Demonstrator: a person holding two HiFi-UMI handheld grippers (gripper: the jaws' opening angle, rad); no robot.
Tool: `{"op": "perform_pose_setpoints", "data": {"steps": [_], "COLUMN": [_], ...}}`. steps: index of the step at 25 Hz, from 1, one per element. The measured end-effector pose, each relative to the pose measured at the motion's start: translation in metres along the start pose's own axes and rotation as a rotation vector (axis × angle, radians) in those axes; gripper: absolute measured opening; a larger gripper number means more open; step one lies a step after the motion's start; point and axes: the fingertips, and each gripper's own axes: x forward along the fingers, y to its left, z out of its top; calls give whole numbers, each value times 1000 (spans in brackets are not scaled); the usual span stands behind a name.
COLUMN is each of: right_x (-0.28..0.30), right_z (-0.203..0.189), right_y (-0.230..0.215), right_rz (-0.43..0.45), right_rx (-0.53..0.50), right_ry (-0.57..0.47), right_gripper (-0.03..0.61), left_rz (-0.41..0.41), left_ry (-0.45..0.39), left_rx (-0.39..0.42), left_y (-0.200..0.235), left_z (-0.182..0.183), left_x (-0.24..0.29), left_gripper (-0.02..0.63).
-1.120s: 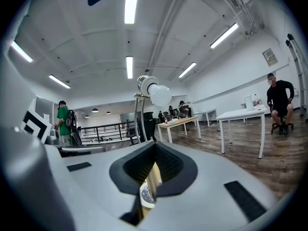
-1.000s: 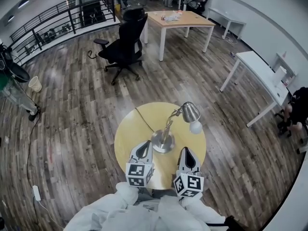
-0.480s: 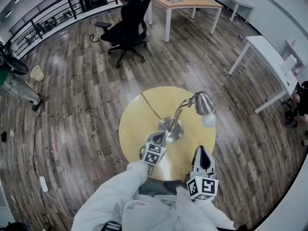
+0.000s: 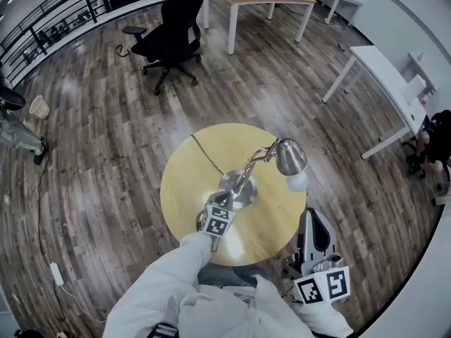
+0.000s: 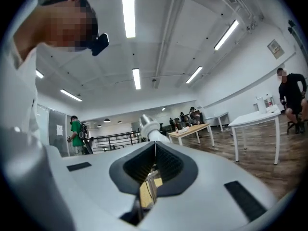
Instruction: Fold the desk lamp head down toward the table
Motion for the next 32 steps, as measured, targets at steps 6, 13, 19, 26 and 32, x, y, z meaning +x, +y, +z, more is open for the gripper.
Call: {"op": "perform_pose_setpoints", "data": {"steps": [6, 13, 19, 26, 32], "right_x": [59, 116, 117, 90, 56], "right_z": [96, 47, 35, 27, 6], "right_y": [37, 43, 41, 11, -24], "right_rz": [341, 524, 566, 568, 544], "right_rx": [-212, -508, -534, -485, -391], "right_ry": [113, 563, 759, 758, 680], "right_gripper": [169, 205, 221, 218, 218], "left_rz": [-19, -29, -27, -21, 5], "left_ry": [21, 38, 30, 36, 40], "left_rx": [11, 11, 8, -8, -6], "left_y": [0, -6, -7, -7, -7], "left_z": [1, -1, 4, 5, 5], "left_x": [-1, -2, 0, 3, 3], "left_gripper": [-2, -2, -2, -2, -2]}}
